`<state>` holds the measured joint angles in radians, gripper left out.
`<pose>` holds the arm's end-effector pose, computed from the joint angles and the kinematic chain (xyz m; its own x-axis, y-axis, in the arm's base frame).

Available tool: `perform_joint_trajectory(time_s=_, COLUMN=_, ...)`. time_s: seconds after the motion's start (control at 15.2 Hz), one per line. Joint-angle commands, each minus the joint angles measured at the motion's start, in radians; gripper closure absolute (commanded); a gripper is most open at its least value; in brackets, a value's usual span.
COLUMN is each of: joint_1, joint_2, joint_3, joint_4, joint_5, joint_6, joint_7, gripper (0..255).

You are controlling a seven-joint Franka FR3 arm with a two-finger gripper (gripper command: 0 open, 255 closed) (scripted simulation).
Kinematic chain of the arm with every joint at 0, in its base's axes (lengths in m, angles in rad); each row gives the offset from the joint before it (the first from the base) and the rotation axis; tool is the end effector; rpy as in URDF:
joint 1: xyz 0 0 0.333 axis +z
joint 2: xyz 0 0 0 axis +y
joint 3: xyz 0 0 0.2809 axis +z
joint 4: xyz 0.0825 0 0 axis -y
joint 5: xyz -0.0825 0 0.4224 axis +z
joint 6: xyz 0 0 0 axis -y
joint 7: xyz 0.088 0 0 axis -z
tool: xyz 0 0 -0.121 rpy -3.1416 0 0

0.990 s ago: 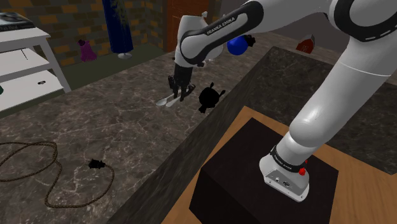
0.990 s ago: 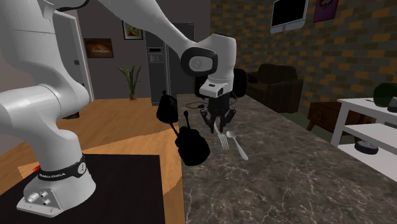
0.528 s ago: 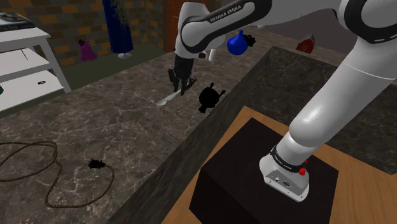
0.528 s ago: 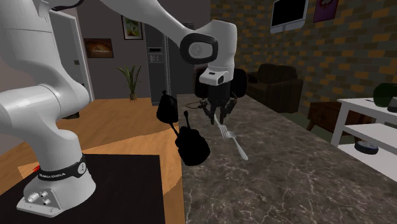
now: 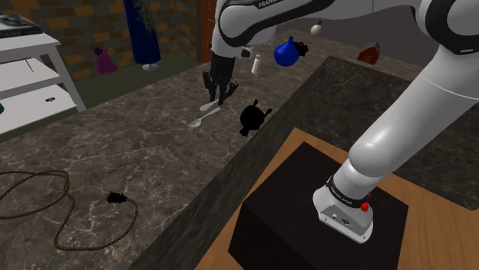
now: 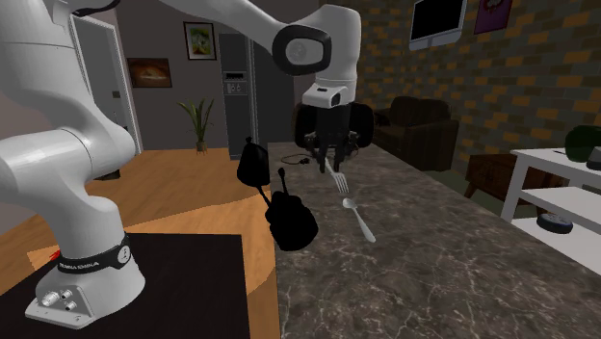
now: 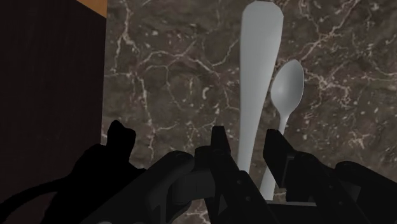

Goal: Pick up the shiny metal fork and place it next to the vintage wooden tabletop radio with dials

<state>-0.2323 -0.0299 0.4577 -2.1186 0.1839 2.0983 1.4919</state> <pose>0.5547 0.1387 0.3576 0.2090 -0.9671 -0.1451 -0.9777 -0.2095 -0.0118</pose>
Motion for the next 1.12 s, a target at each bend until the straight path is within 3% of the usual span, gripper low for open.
perform_joint_trajectory(time_s=0.0, joint_1=-0.001, joint_2=-0.013, joint_3=-0.002, joint_4=0.014, joint_5=0.004, joint_6=-0.027, joint_7=-0.001, gripper=255)
perform_joint_trajectory(time_s=1.06, joint_1=-0.008, joint_2=-0.064, joint_3=-0.014, joint_4=0.179, joint_5=0.01, joint_6=-0.239, joint_7=0.013, gripper=255)
